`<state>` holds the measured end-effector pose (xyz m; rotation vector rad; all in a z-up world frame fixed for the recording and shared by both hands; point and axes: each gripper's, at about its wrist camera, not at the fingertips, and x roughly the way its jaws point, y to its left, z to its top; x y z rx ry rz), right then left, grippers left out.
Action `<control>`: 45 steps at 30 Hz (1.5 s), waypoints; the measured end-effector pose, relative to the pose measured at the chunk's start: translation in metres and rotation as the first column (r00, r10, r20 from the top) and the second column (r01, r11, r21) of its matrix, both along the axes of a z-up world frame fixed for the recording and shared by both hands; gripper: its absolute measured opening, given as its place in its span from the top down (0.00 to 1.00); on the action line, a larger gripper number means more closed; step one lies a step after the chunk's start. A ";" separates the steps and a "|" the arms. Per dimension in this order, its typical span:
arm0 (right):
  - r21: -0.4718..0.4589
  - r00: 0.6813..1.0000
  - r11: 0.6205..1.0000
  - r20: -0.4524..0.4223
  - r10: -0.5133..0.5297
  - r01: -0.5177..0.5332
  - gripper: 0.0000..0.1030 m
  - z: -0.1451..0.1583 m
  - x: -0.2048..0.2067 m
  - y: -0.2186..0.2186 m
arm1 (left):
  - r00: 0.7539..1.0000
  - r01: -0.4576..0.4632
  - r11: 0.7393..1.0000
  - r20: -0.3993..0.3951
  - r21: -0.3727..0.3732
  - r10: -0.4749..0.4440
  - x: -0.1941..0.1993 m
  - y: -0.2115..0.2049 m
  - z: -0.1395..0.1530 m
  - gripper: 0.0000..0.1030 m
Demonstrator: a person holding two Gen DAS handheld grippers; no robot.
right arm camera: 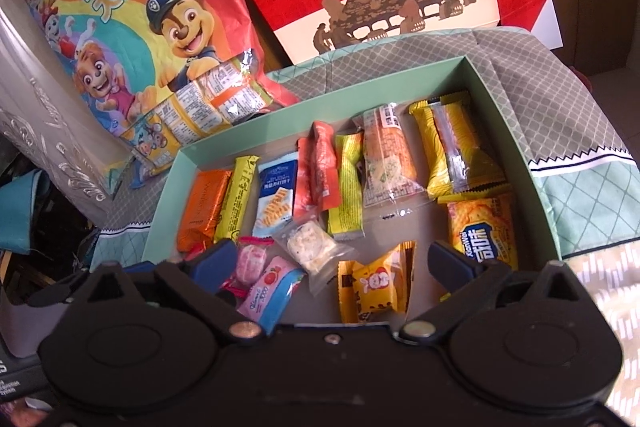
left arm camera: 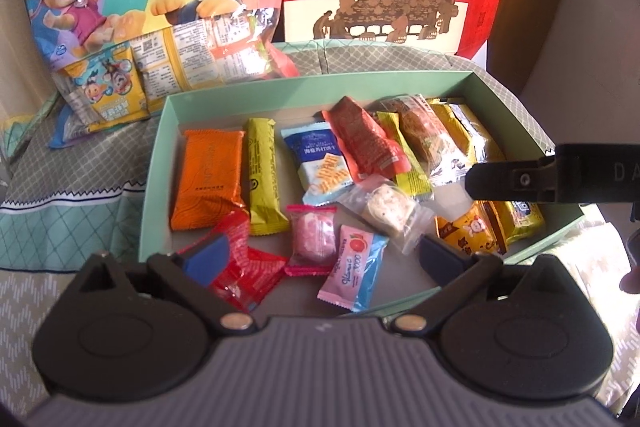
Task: Organize snacks
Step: 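Grasp the small floral candy with the left tool while the right grasps the red packet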
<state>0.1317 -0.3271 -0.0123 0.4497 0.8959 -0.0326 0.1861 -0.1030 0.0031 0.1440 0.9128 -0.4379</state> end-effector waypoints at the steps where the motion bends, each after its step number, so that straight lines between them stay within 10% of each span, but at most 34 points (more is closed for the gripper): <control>1: -0.001 1.000 1.000 0.001 -0.001 0.001 0.00 0.001 -0.004 0.000 | 1.000 0.001 1.000 -0.001 0.000 -0.001 -0.002 0.000 0.001 0.00; 17: -0.044 1.000 0.999 -0.011 -0.017 0.017 0.00 0.015 -0.090 -0.011 | 0.996 0.088 0.996 -0.035 0.022 -0.087 -0.067 -0.010 0.000 0.00; 36: 0.027 0.990 0.997 -0.123 -0.073 0.077 0.00 -0.036 -0.168 -0.038 | 0.939 0.276 0.959 -0.232 0.066 -0.255 -0.137 -0.060 -0.054 0.01; 41: 0.025 0.989 0.996 -0.128 -0.077 0.080 0.01 -0.043 -0.178 -0.037 | 0.931 0.324 0.943 -0.204 0.082 -0.302 -0.152 -0.071 -0.058 0.42; 43: 0.020 0.989 0.997 -0.130 -0.072 0.075 0.07 -0.044 -0.179 -0.035 | 0.933 0.338 0.935 -0.169 0.103 -0.319 -0.156 -0.070 -0.057 0.75; 45: 0.009 0.989 0.998 -0.136 -0.058 0.059 0.14 -0.047 -0.179 -0.030 | 0.941 0.307 0.947 -0.175 0.093 -0.288 -0.150 -0.063 -0.056 0.79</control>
